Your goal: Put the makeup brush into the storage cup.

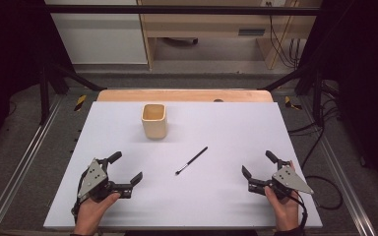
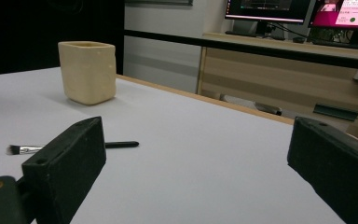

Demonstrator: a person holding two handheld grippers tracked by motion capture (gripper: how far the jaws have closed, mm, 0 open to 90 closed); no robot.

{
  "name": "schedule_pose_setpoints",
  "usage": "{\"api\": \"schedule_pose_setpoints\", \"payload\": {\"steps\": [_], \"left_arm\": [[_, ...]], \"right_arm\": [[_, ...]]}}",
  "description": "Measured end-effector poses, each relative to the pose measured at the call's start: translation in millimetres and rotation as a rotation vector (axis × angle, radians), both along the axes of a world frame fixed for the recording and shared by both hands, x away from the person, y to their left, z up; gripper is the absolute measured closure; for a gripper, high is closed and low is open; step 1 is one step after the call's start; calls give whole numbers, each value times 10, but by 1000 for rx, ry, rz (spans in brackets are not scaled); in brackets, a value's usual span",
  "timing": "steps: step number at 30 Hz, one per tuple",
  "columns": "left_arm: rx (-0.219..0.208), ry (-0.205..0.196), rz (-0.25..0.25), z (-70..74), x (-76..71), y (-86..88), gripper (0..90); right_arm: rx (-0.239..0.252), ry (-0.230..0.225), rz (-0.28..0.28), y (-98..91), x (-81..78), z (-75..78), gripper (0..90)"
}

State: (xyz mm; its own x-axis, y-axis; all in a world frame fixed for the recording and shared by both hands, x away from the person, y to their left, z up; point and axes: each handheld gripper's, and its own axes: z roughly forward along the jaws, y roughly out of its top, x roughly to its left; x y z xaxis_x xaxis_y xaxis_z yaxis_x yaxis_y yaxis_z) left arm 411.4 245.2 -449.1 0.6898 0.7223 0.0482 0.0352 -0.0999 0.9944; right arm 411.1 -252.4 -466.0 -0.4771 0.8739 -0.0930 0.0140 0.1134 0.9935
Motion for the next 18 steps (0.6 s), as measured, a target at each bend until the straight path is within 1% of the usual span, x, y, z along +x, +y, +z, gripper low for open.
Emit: {"api": "schedule_pose_setpoints", "payload": {"steps": [1,2,5,6,7,8,11,12,13,14,16,17,18], "left_arm": [[0,0,0,0,0,0,4],[12,3,-8,10,4,-36,4],[22,8,-15,21,11,-72,4],[35,11,-24,34,20,-113,4],[35,11,-24,34,20,-113,4],[49,17,-30,42,25,-134,4],[76,29,-64,58,43,-212,6],[72,43,-98,69,52,-273,5],[79,45,-107,76,58,-304,6],[79,45,-107,76,58,-304,7],[84,53,-123,95,73,-360,7],[94,58,-138,112,91,-417,7],[94,58,-138,112,91,-417,7]], "right_arm": [[4,0,1,-1,-2,1,45],[5,-2,2,-4,-5,4,44],[9,-9,3,-14,-10,11,44],[11,-8,3,-15,-11,12,44],[10,-8,5,-17,-13,12,44],[8,-11,8,-19,-14,13,43],[12,-12,10,-16,-22,14,43],[13,-11,11,-9,-25,12,43],[10,-14,15,-4,-27,10,43],[11,-11,16,6,-29,11,43],[5,-13,20,22,-33,13,43],[4,-15,24,27,-31,11,43],[4,-15,24,27,-31,11,43]]}}
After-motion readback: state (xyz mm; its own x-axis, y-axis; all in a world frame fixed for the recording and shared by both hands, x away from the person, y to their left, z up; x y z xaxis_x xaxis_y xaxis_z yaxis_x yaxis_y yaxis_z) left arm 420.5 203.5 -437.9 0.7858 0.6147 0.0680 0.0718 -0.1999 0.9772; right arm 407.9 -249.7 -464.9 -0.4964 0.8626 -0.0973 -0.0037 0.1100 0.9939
